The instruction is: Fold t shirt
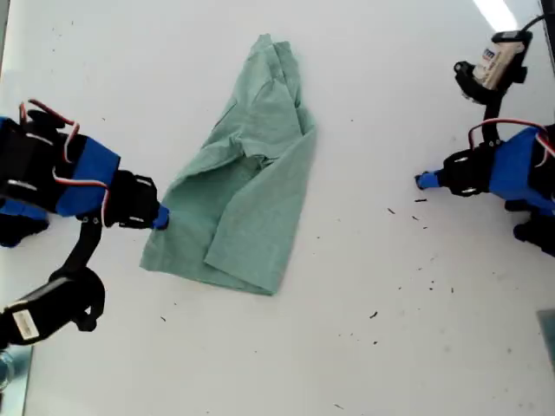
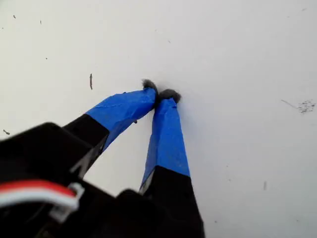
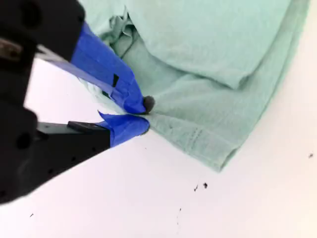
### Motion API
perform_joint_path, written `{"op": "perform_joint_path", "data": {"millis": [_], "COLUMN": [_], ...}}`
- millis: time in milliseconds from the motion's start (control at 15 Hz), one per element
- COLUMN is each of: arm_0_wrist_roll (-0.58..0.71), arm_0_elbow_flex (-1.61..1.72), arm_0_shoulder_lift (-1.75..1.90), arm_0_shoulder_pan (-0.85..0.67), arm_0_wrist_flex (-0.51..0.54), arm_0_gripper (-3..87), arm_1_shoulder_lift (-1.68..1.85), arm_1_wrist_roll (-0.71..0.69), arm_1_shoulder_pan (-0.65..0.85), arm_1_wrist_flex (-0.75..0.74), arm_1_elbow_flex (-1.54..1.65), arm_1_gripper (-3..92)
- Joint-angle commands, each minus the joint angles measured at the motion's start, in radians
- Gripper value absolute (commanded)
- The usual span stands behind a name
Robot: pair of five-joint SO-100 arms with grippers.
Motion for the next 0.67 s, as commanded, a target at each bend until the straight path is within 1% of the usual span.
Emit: {"op": "perform_joint_path", "data": {"millis": [0,200,333,400,467,533,600], "arm_0_wrist_roll": [0.014,0.083,0.169,0.209,0.238,0.262,0.278], "arm_0_elbow_flex": [-0.086,-0.479,-0.819,-0.939,-1.025,-1.103,-1.129], "arm_0_shoulder_lift": [0.046,-0.189,-0.462,-0.618,-0.765,-0.896,-0.989], "arm_0_shoulder_pan": [-0.011,-0.012,-0.028,-0.041,-0.046,-0.041,-0.046], "arm_0_wrist_flex": [0.009,0.035,0.057,0.054,0.020,-0.038,-0.120], "arm_0_gripper": [-0.2,-0.2,-0.2,-0.2,-0.2,-0.2,-0.2], "arm_1_shoulder_lift": [0.006,0.006,0.008,0.008,0.008,0.009,0.011], "arm_1_wrist_roll": [0.002,0.005,0.008,0.011,0.012,0.012,0.012], "arm_1_shoulder_pan": [-0.006,-0.006,-0.006,-0.006,-0.006,-0.006,-0.006], "arm_1_wrist_flex": [0.012,0.012,0.014,0.015,0.017,0.017,0.017], "arm_1_elbow_flex": [0.002,0.003,0.003,0.005,0.005,0.005,0.005], "arm_1_gripper": [2.6,2.6,2.6,2.6,2.6,2.6,2.6]}}
